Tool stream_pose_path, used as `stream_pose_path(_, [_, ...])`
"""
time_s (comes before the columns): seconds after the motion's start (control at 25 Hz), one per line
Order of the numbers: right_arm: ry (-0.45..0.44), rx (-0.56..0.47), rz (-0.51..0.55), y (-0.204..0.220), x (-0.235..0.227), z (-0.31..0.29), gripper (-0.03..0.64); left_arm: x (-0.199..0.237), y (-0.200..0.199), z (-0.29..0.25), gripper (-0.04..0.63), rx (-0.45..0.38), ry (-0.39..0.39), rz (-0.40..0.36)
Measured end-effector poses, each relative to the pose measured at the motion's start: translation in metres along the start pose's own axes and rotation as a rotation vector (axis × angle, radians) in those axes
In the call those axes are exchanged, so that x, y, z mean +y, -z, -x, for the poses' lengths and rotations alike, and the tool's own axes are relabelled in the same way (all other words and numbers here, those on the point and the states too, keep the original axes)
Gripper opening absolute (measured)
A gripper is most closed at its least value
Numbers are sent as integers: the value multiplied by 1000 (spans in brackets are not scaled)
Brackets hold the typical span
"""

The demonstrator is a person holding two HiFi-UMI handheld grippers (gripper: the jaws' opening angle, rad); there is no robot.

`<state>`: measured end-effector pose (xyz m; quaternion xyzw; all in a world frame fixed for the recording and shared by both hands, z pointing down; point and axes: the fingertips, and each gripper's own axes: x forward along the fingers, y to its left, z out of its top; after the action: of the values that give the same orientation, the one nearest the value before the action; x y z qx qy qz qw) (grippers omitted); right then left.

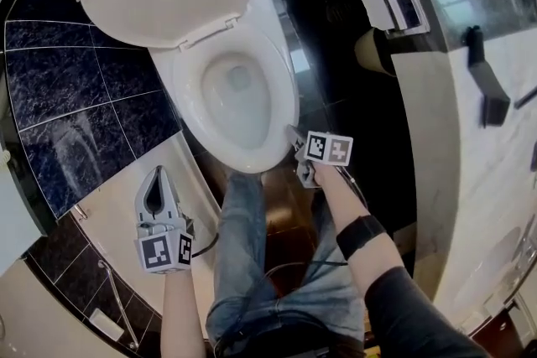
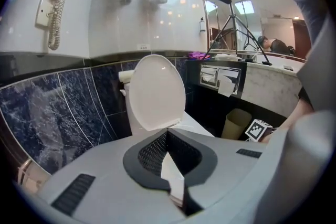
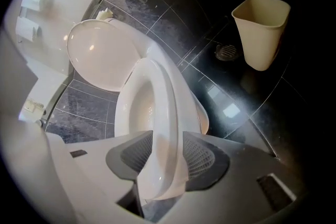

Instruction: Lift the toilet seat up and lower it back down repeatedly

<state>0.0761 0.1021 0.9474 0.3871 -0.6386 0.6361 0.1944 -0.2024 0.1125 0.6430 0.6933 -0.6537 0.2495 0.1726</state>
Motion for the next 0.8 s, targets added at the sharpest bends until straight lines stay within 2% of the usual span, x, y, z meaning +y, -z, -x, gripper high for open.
stream_pose_path(0.44, [-46, -8, -84, 1, 0, -14, 183, 12, 15, -7, 0, 27, -1, 13])
stream_pose_path(0.6, [-38, 8, -61, 1, 1, -12, 140, 12, 20, -10, 0, 35, 3, 26])
stream_pose_path(0.8, [-31, -5, -108, 0, 2, -12, 138, 10, 27, -11, 0, 44, 9, 41])
